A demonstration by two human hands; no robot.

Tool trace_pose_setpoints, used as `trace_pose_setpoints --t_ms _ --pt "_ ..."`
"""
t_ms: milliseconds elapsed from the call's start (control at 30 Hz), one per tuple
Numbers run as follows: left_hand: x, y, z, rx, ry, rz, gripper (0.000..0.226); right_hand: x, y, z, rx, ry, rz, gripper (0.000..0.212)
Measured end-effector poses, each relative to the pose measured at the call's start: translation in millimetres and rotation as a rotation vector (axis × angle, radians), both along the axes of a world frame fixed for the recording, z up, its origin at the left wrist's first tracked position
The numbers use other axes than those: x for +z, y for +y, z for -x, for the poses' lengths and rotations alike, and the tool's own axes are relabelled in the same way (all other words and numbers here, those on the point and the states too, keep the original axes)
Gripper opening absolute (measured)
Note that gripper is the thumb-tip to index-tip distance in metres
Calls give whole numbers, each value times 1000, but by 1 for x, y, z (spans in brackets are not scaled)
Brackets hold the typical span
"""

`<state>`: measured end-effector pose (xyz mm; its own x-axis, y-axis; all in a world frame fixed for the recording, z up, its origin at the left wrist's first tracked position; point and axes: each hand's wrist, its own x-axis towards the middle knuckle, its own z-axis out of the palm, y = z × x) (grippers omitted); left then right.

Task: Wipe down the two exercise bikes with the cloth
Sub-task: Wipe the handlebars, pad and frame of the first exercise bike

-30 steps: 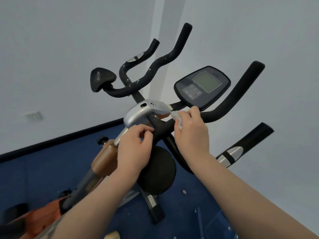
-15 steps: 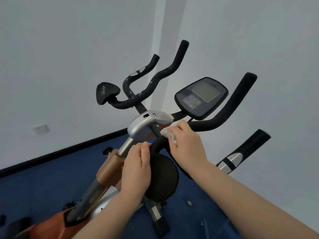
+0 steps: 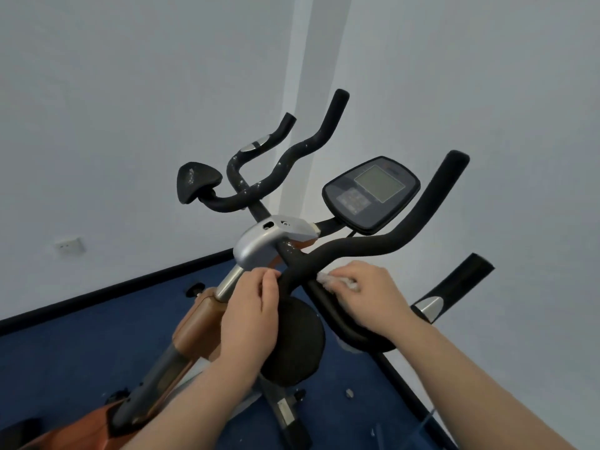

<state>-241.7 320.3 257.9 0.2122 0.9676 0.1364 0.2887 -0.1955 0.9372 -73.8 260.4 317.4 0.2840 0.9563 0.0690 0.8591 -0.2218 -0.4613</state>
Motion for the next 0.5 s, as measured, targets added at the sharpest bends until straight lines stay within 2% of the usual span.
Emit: trace_pose_setpoints --t_ms 67,233,333,400,500 --pt "-1 0 0 -2 62 -66 32 16 -6 -15 -2 114 -22 10" --pt "-1 3 -1 20 57 -65 29 38 11 -6 -66 1 -368 9" --pt "-2 7 7 -20 62 -65 18 39 34 12 22 -149 -404 13" --pt "1 13 13 -49 85 -142 24 39 49 18 114 -234 -423 13" --pt "9 40 19 -66 76 -206 27 39 78 20 211 -199 -372 13"
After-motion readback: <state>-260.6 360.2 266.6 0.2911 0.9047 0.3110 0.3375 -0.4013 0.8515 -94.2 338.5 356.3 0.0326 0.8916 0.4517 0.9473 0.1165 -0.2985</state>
